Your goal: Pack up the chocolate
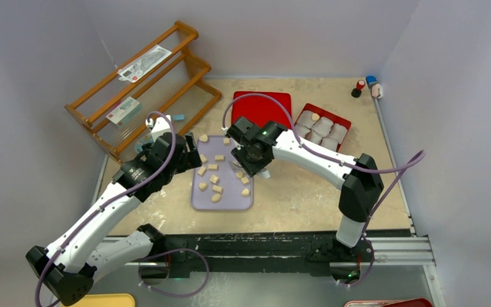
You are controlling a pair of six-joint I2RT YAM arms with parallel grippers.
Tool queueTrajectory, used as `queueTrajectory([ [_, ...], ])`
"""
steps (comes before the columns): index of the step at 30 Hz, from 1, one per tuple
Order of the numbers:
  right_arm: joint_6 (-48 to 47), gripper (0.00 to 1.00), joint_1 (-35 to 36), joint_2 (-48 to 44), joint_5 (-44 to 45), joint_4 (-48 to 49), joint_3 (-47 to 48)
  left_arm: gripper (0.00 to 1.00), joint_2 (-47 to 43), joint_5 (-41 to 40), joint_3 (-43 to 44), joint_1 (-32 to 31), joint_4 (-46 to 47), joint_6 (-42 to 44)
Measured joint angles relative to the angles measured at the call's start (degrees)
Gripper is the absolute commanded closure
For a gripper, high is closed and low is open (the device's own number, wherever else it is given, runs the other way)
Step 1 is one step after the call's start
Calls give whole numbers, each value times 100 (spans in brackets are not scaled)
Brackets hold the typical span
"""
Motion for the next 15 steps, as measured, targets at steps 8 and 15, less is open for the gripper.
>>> queueTrajectory([
  [8,44,57,13,-11,-20,-31,0,0,-15,2,-2,0,-13,-2],
  [15,105,57,50,-7,-35,-24,2,0,-94,2,-4,0,-31,-2],
])
